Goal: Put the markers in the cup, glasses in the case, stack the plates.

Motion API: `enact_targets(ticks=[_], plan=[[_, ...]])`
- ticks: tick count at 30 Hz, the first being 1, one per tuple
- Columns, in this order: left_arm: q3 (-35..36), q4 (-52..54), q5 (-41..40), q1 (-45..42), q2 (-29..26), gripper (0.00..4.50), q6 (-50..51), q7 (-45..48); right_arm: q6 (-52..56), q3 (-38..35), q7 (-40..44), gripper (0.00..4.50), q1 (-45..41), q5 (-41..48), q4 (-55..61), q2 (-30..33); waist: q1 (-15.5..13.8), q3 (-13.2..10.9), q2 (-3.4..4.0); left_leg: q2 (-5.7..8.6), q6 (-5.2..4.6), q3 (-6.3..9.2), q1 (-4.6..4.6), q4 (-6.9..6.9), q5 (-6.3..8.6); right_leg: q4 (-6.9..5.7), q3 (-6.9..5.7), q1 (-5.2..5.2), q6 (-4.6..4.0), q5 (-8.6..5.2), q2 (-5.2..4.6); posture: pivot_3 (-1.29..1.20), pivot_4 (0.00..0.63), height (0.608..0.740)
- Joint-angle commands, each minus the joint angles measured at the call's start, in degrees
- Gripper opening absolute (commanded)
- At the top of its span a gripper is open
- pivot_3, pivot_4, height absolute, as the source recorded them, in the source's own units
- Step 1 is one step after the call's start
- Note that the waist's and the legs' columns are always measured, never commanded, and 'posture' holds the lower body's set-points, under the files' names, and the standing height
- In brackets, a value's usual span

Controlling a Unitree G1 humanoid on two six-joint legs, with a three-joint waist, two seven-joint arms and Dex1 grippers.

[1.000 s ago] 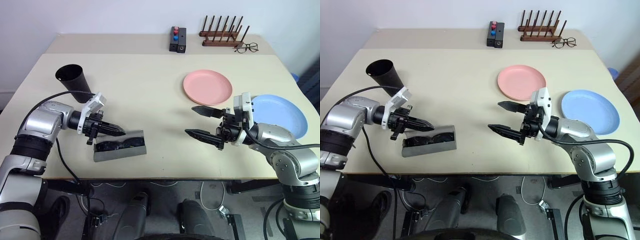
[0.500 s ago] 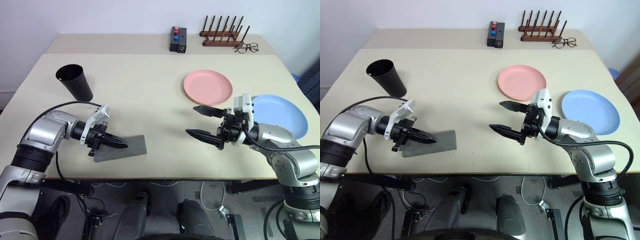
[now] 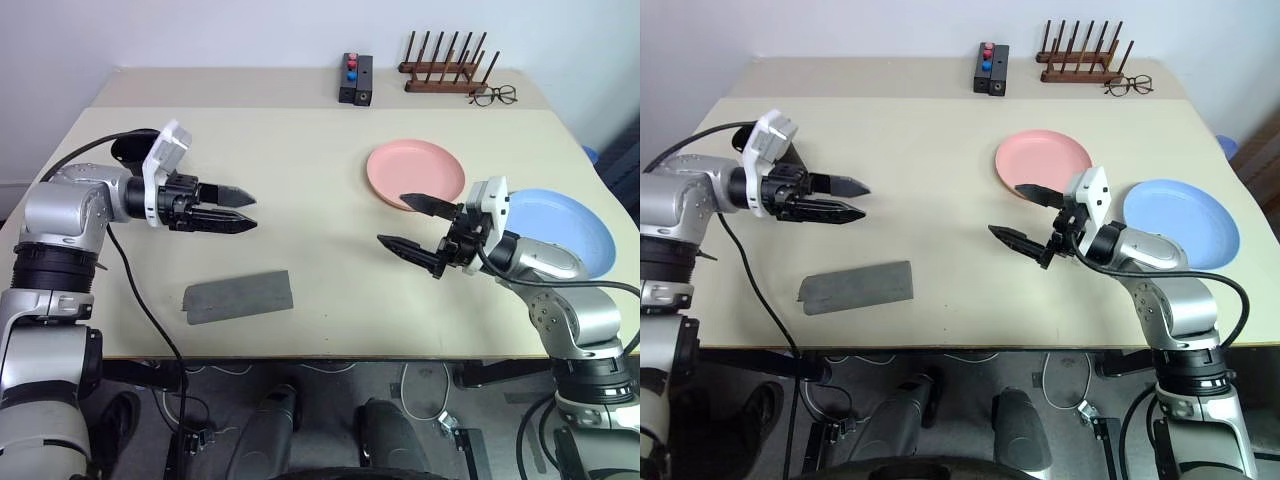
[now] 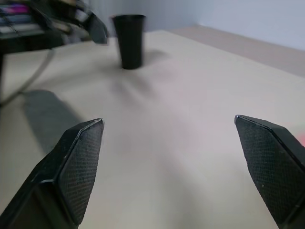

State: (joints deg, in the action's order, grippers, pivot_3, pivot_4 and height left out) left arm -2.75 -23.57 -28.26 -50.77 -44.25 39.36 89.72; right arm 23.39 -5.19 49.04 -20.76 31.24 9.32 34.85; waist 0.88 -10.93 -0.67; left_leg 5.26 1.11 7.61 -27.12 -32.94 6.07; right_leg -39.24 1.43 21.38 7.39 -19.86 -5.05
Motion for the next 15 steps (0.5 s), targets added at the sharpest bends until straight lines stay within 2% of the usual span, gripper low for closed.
enact_targets(ticks=[1,5,9,15], plan=[[4.04,2.36,-2.55,-1.13,1.75,4.39,-2.06,-1.80,-0.83,-3.65,-5.26,4.50,-2.05,-5.52,-5.59,3.14,-0.10,0.00,0.00,0.00,0.00,0.00,0.00,0.00,0.00,-0.01,0.00,0.00,0.00,0.00,0.01,0.00,0.150,0.740],[5.97,4.17,-3.37,-0.49,4.46,4.39,-3.97,-4.60,-1.57,-6.39,-8.62,4.50,-3.31,-9.65,-12.99,7.19,-0.20,-0.01,0.01,0.03,0.00,-0.02,0.00,-0.02,-0.01,-0.01,0.00,-0.04,0.01,0.01,0.03,0.00,0.150,0.740],[5.47,9.65,-7.09,1.91,2.78,4.39,4.45,-3.72,-1.30,-9.00,-7.96,4.50,-1.02,-11.35,-15.82,11.90,0.08,-0.01,0.02,0.02,0.01,-0.08,-0.02,0.01,-0.02,-0.04,0.03,-0.07,0.02,0.01,0.04,0.00,0.150,0.740],[6.07,9.96,-6.26,3.75,4.47,4.39,-0.36,-5.69,1.14,-11.15,-6.21,4.50,5.17,-13.09,-14.96,17.40,0.17,0.00,0.07,-0.02,0.01,-0.09,0.04,0.01,-0.03,-0.11,0.04,-0.10,0.02,0.01,0.05,0.00,0.150,0.740]])
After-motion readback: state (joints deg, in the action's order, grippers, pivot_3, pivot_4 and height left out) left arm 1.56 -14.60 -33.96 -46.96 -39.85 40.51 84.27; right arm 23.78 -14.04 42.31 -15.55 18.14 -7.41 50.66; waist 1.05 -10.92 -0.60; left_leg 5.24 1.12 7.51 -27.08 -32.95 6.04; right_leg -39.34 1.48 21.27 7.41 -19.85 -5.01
